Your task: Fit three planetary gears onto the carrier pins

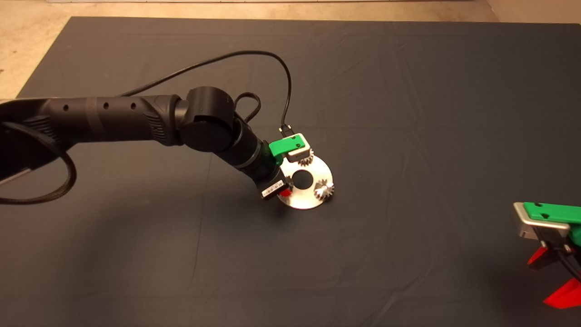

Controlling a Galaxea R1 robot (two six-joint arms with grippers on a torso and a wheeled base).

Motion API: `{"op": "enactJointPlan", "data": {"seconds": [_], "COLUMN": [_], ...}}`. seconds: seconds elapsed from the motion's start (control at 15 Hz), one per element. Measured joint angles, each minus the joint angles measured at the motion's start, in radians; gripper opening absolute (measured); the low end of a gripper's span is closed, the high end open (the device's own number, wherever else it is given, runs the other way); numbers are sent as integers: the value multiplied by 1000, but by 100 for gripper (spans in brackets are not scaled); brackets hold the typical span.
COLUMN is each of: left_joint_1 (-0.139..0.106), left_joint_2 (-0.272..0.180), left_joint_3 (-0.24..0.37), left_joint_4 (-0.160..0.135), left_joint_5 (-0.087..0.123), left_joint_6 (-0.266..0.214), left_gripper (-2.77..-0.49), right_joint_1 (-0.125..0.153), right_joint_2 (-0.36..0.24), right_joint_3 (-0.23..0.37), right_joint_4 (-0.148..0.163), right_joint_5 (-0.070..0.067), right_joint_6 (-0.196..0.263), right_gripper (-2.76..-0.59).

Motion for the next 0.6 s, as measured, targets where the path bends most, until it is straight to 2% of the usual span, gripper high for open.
{"op": "enactJointPlan", "data": {"seconds": [0.27,0.6], "left_joint_1": [-2,-2], "left_joint_2": [1,1], "left_joint_3": [-20,-24], "left_joint_4": [-19,-22], "left_joint_5": [-10,-12], "left_joint_6": [23,26], "left_gripper": [-240,-240], "right_joint_1": [0,0], "right_joint_2": [5,6], "right_joint_3": [0,0], "right_joint_4": [0,0], "right_joint_5": [0,0], "right_joint_6": [0,0], "right_gripper": [-188,-188]}}
